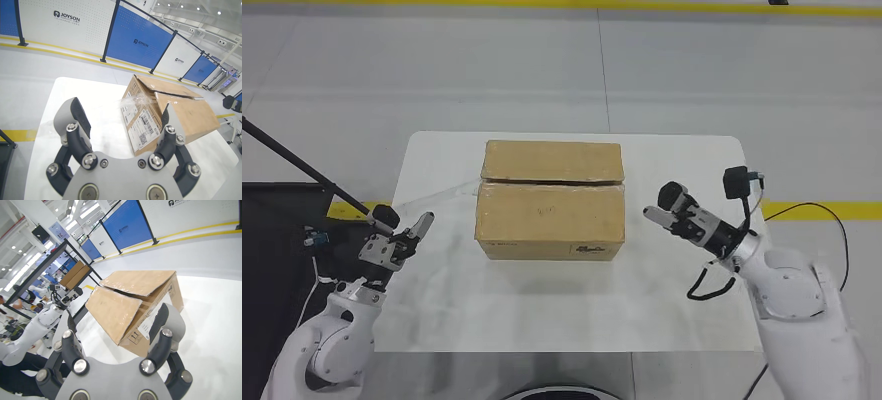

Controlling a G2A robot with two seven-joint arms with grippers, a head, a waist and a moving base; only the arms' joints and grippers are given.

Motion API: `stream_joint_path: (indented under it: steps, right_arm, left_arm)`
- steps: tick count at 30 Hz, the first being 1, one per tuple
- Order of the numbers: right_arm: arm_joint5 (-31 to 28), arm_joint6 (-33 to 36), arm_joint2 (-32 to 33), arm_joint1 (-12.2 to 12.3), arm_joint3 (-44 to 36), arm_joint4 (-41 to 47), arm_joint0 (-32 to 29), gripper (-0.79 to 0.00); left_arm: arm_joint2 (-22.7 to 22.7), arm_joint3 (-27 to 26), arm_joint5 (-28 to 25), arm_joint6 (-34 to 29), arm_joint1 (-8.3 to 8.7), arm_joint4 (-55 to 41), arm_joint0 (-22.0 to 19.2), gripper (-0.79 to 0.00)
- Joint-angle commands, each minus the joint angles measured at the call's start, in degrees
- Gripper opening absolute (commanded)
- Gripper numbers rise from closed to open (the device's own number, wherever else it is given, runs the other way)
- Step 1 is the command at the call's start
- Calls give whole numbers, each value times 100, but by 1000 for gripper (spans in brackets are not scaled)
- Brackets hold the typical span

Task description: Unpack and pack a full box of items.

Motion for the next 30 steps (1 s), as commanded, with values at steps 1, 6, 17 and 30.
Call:
stream_joint_path:
  steps: [1, 6, 17, 30]
  right_arm:
    - [180, 176, -43, 11, 182, 20, 217, 0]
    - [255, 164, -24, 16, 197, -71, 248, 0]
    - [90, 463, -368, -15, 716, 971, 490, 0]
    - [-129, 1216, -1061, -78, 2104, 1953, 1490, 0]
  left_arm:
    - [2, -1, 2, 2, 0, 2, 0, 0]
    - [2, -1, 2, 2, 0, 2, 0, 0]
    - [107, 3, -194, -403, 4, -334, -178, 0]
    - [-11, 149, -498, -698, 22, -815, -226, 0]
